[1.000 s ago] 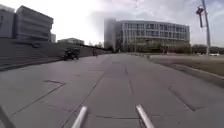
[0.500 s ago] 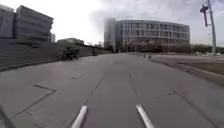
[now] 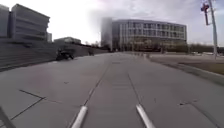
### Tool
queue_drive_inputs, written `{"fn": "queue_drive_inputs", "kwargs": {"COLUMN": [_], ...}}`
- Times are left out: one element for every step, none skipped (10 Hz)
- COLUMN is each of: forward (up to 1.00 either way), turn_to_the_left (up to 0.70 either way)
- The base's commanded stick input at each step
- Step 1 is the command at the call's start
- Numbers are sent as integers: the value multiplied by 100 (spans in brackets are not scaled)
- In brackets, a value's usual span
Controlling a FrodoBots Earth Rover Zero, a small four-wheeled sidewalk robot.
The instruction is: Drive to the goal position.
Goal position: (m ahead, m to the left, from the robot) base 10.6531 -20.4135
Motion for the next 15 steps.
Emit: {"fn": "queue_drive_inputs", "kwargs": {"forward": [70, 70, 70, 70, 70, 70, 70, 70, 70, 70, 70, 70, 70, 70, 70], "turn_to_the_left": [-14, -14, -14, -14, -14, -14, -14, -14, -14, -14, -14, -14, -14, -14, -14]}}
